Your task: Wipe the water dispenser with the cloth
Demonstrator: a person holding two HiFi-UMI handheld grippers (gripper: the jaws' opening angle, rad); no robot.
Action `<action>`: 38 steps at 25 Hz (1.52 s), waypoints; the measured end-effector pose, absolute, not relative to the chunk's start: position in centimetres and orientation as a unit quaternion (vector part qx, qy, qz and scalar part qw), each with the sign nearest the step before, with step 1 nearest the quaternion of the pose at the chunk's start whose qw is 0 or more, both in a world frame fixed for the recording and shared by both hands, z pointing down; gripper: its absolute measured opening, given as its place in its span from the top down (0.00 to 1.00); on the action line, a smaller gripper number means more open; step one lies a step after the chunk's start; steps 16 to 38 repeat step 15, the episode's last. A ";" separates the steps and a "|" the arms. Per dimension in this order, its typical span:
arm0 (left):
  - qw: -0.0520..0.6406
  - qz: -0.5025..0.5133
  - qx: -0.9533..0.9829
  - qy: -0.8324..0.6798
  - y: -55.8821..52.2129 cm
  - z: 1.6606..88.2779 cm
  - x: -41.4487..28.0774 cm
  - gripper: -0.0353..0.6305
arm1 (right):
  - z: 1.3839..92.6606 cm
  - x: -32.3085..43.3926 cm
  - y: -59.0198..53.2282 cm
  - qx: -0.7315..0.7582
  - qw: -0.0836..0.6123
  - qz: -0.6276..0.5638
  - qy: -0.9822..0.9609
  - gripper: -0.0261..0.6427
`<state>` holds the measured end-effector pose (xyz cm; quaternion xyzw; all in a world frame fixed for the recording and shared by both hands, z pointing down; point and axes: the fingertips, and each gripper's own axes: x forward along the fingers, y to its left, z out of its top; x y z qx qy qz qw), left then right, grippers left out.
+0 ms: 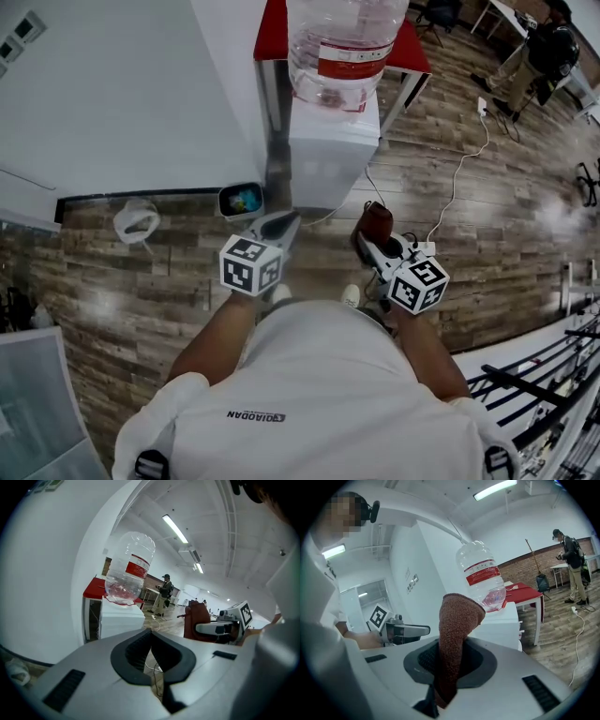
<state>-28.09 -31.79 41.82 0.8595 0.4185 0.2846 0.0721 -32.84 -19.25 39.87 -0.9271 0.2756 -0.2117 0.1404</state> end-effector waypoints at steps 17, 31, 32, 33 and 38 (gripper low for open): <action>0.044 0.287 0.854 0.431 -31.0 41.6 -28.7 0.96 | 40.1 -33.5 -18.3 -0.929 0.148 -0.208 0.270 0.88; 0.044 0.287 0.854 0.431 -31.0 41.6 -28.7 0.96 | 40.1 -33.5 -18.3 -0.929 0.148 -0.208 0.270 0.88; 0.044 0.287 0.854 0.431 -31.0 41.6 -28.7 0.96 | 40.1 -33.5 -18.3 -0.929 0.148 -0.208 0.270 0.88; 0.044 0.287 0.854 0.431 -31.0 41.6 -28.7 0.96 | 40.1 -33.5 -18.3 -0.929 0.148 -0.208 0.270 0.88; 0.044 0.287 0.854 0.431 -31.0 41.6 -28.7 0.96 | 40.1 -33.5 -18.3 -0.929 0.148 -0.208 0.270 0.88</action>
